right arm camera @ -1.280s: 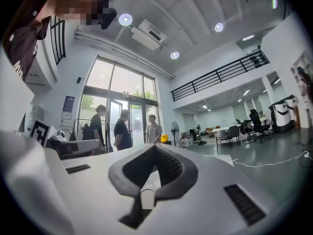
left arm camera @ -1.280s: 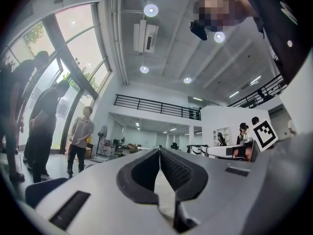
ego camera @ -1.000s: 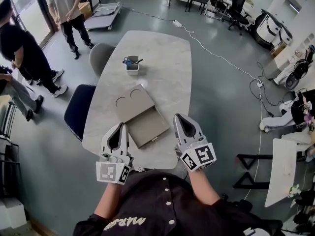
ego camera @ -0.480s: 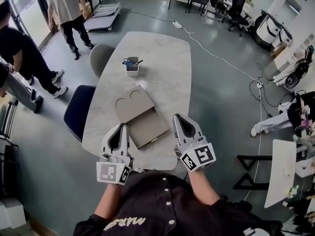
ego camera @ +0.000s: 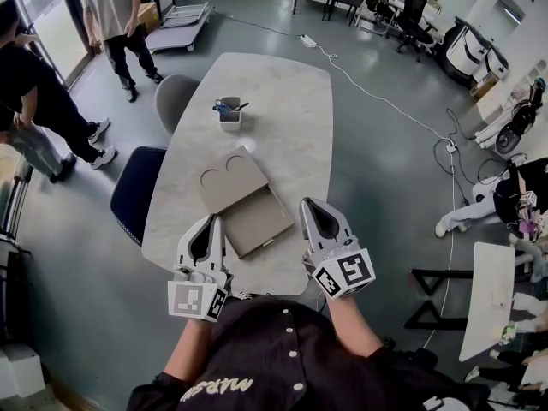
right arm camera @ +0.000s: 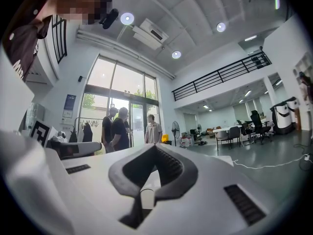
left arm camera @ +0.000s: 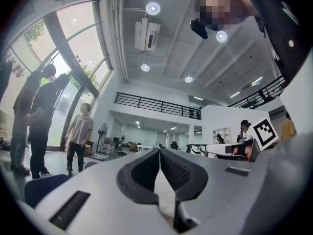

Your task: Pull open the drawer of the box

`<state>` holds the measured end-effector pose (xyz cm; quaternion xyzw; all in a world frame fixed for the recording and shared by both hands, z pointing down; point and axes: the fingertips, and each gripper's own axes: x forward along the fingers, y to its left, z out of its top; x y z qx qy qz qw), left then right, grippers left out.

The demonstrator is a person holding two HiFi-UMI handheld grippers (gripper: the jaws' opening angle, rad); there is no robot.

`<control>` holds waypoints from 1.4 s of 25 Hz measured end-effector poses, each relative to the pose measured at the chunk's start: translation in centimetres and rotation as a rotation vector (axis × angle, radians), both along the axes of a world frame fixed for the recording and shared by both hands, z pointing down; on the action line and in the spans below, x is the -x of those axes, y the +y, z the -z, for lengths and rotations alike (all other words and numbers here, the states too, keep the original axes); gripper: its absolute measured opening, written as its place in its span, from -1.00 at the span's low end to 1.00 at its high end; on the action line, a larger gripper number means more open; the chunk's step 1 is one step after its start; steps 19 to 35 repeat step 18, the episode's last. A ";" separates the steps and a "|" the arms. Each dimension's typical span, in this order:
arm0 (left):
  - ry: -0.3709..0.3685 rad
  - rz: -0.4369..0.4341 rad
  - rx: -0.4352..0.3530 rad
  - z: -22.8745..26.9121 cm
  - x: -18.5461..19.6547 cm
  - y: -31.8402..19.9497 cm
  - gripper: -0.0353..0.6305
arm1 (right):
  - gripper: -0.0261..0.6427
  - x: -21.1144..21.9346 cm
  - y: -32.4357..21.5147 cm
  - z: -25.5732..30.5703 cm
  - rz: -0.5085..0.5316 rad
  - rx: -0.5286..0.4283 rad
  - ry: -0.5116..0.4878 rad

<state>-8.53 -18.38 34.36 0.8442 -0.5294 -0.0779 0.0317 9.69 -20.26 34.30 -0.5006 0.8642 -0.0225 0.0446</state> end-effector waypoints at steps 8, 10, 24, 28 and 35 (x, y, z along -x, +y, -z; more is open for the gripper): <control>0.010 -0.007 0.001 0.1 -0.1 -0.1 -0.84 | -0.93 0.2 0.2 0.1 0.002 -0.003 0.010; 0.009 -0.009 0.000 0.1 -0.1 -0.1 -0.84 | -0.93 0.2 0.2 0.0 0.005 -0.001 0.013; 0.009 -0.017 0.003 0.4 -0.4 -0.1 -0.84 | -0.93 0.3 0.3 0.7 0.006 -0.013 0.027; 0.009 -0.017 0.003 0.4 -0.4 -0.1 -0.84 | -0.93 0.3 0.3 0.7 0.006 -0.013 0.027; 0.009 -0.017 0.003 0.4 -0.4 -0.1 -0.84 | -0.93 0.3 0.3 0.7 0.006 -0.013 0.027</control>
